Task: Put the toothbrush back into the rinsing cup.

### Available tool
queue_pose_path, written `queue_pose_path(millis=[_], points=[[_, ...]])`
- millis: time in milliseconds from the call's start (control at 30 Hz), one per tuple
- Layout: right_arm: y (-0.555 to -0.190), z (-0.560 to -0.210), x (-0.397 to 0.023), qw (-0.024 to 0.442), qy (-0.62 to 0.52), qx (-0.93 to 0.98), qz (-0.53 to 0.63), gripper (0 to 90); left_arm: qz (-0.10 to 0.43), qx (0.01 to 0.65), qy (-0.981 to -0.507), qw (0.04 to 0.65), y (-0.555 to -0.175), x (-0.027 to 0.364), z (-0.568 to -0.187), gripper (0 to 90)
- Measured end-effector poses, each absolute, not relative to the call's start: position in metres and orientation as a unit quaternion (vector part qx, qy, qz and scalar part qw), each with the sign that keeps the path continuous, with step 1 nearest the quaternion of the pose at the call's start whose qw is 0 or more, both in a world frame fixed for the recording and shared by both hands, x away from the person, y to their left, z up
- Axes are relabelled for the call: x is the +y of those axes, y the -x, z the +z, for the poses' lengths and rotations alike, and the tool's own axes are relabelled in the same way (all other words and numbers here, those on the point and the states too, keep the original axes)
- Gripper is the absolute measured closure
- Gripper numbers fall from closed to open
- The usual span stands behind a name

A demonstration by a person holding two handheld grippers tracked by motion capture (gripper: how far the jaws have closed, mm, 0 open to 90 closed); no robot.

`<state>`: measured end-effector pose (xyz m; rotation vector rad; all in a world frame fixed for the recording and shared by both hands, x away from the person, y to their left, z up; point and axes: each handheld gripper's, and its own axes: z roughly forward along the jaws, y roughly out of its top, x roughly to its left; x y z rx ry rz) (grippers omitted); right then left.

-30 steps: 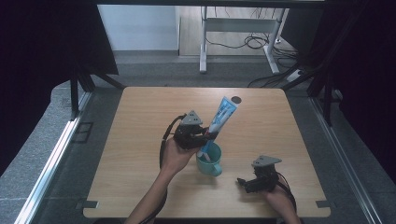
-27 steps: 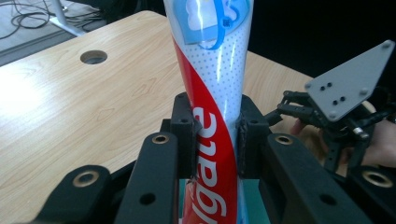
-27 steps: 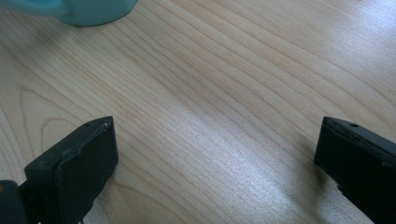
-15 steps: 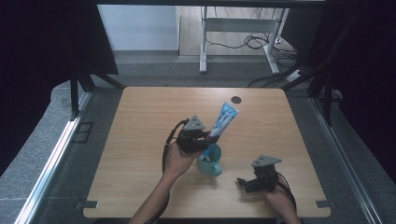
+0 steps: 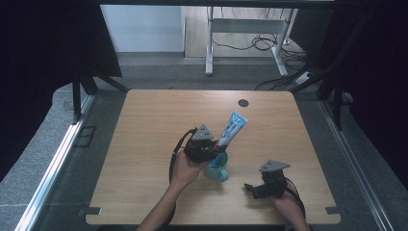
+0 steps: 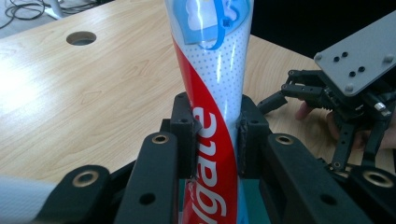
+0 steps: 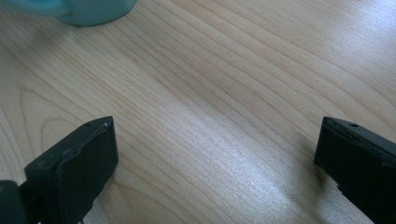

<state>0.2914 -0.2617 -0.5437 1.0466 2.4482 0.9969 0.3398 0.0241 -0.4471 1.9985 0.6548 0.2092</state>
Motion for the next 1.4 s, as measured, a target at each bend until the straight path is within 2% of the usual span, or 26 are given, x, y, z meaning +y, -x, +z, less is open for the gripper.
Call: queue_pose_path(millis=[1033,1400], points=[[-0.291,-0.544,-0.262,0.148,-0.365,0.851,0.347,0.0,0.087,0.269,-0.841,0.462,-0.336,0.021,-0.458,70.2],[-0.291,-0.544,-0.262,0.148,-0.365,0.851,0.347,0.0,0.109,0.265,-0.866,0.409,-0.331,0.020,-0.465,68.5]])
